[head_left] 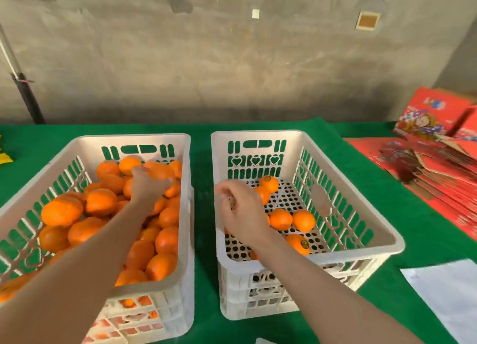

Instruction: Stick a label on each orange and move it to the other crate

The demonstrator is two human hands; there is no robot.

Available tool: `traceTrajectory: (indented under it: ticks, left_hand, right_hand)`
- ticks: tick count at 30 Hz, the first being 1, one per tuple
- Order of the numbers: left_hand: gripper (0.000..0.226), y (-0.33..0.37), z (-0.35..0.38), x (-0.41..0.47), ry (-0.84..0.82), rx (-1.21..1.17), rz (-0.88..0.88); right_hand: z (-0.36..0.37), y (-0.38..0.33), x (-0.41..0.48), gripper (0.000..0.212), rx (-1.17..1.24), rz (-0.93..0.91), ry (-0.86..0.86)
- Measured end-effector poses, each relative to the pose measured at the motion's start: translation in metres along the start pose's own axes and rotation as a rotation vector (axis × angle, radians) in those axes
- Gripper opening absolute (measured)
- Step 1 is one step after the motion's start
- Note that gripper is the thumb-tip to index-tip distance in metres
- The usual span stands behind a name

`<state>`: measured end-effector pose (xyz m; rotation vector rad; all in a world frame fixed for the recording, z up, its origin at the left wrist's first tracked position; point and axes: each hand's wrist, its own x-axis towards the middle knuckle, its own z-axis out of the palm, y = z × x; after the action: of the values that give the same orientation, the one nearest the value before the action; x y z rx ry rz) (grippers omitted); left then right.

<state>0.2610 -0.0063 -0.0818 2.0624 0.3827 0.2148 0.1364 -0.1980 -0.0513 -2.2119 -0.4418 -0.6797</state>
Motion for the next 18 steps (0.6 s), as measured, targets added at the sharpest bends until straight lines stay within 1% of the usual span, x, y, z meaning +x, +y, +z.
traceTrajectory:
  ticks: [1,2,3,4,6,8,9,10,12,13,14,15,17,18]
  left_hand:
    - [0.068,0.011,-0.011,-0.004,0.042,-0.206,-0.04]
    - [0.065,0.024,-0.023,-0.01,0.065,-0.345,-0.037]
    - [0.064,0.032,-0.036,-0.019,0.042,-0.458,0.006]
    - [0.065,0.039,-0.048,-0.031,-0.021,-0.571,0.059]
    - [0.074,0.045,-0.072,-0.064,-0.209,-0.698,0.167]
    - [0.084,0.044,-0.091,-0.104,-0.353,-0.716,0.232]
    - [0.089,0.041,-0.097,-0.123,-0.383,-0.71,0.252]
    - [0.097,0.038,-0.101,-0.142,-0.405,-0.7,0.266]
    - [0.11,0.032,-0.103,-0.179,-0.44,-0.677,0.291]
    - [0.112,0.028,-0.101,-0.197,-0.46,-0.676,0.301]
    - [0.109,0.024,-0.098,-0.213,-0.496,-0.69,0.319]
    - [0.101,0.019,-0.094,-0.229,-0.53,-0.687,0.319]
    - [0.086,0.008,-0.083,-0.258,-0.581,-0.632,0.27]
    - [0.083,0.001,-0.076,-0.27,-0.593,-0.598,0.232]
  right_hand:
    - [-0.007,-0.004,-0.003,0.017,0.046,0.002,0.063]
    - [-0.013,-0.009,-0.01,0.015,0.096,-0.008,0.121]
    - [-0.02,-0.013,-0.02,0.014,0.139,-0.025,0.162]
    - [-0.026,-0.018,-0.035,0.013,0.172,-0.057,0.178]
    - [-0.035,-0.021,-0.075,0.014,0.235,-0.109,0.132]
    - [-0.042,-0.01,-0.123,0.02,0.262,-0.041,0.032]
    - [-0.046,0.0,-0.144,0.024,0.251,0.037,-0.027]
    - [-0.05,0.012,-0.163,0.024,0.224,0.143,-0.106]
    - [-0.057,0.041,-0.188,0.02,0.07,0.388,-0.346]
    - [-0.06,0.054,-0.194,0.023,-0.06,0.489,-0.494]
    - [-0.062,0.066,-0.2,0.029,-0.158,0.557,-0.627]
    - [-0.061,0.075,-0.205,0.034,-0.205,0.593,-0.722]
    - [-0.056,0.078,-0.211,0.04,-0.228,0.614,-0.827]
    - [-0.053,0.079,-0.214,0.041,-0.216,0.627,-0.842]
